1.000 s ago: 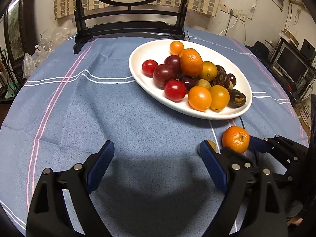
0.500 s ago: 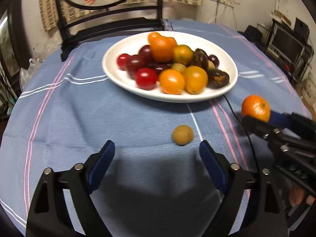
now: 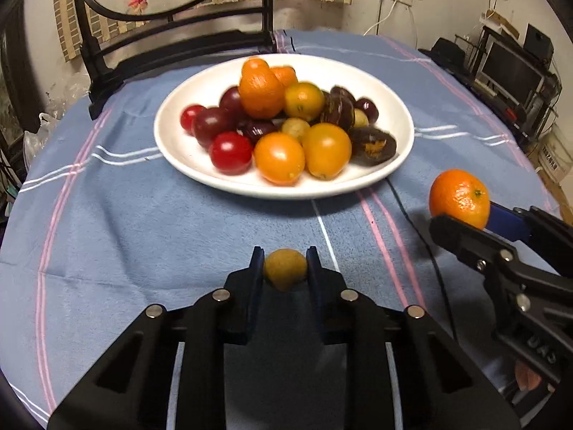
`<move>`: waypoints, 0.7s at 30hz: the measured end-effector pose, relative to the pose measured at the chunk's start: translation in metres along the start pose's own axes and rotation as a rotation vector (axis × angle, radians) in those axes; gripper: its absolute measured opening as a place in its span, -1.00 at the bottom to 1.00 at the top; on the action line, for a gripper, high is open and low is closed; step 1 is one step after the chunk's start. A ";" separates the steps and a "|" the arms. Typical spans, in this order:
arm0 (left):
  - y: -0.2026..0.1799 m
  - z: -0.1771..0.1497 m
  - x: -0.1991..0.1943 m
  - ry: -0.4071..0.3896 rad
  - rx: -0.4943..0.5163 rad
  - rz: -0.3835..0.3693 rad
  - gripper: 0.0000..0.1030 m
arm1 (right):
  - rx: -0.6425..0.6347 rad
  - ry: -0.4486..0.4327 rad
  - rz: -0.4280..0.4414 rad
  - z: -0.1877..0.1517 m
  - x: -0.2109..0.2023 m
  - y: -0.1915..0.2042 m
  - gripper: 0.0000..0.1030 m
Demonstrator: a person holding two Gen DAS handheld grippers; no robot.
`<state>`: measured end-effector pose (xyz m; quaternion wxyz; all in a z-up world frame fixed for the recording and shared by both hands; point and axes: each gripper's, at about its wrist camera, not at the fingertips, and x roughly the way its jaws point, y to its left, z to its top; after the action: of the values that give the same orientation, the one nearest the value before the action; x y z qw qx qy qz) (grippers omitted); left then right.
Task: Organize fruits
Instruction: 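Carry both fruits over the plate and open both grippers to release them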
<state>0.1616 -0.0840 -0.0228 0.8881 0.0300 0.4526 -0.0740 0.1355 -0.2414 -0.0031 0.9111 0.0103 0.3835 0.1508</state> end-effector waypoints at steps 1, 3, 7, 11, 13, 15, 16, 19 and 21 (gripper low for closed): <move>0.003 0.003 -0.005 -0.013 -0.005 0.002 -0.55 | 0.006 -0.015 -0.002 0.002 -0.004 0.001 -0.17; 0.009 0.012 -0.015 -0.034 -0.015 0.003 -0.55 | 0.009 -0.037 -0.005 0.008 -0.011 0.003 -0.18; 0.017 0.041 -0.027 -0.078 -0.023 0.002 -0.55 | -0.040 -0.090 0.000 0.031 -0.022 0.015 -0.18; 0.025 0.074 -0.025 -0.116 -0.054 0.009 -0.55 | -0.109 -0.116 -0.015 0.060 -0.009 0.023 -0.18; 0.030 0.089 -0.016 -0.121 -0.071 0.017 -0.55 | -0.108 -0.107 -0.025 0.073 0.007 0.022 -0.18; 0.035 0.103 -0.002 -0.118 -0.088 0.040 -0.55 | -0.092 -0.095 -0.022 0.084 0.024 0.018 -0.18; 0.037 0.107 0.003 -0.112 -0.096 0.044 -0.55 | -0.084 -0.092 -0.026 0.090 0.034 0.015 -0.18; 0.045 0.116 0.022 -0.085 -0.122 0.069 -0.55 | -0.075 -0.075 -0.041 0.101 0.060 0.009 -0.16; 0.050 0.117 0.031 -0.070 -0.141 0.076 -0.43 | -0.065 -0.067 -0.052 0.101 0.070 0.007 -0.08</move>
<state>0.2811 -0.0518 0.0209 0.9054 -0.0178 0.4241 -0.0091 0.2508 -0.2055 0.0210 0.9268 -0.0245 0.3479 0.1389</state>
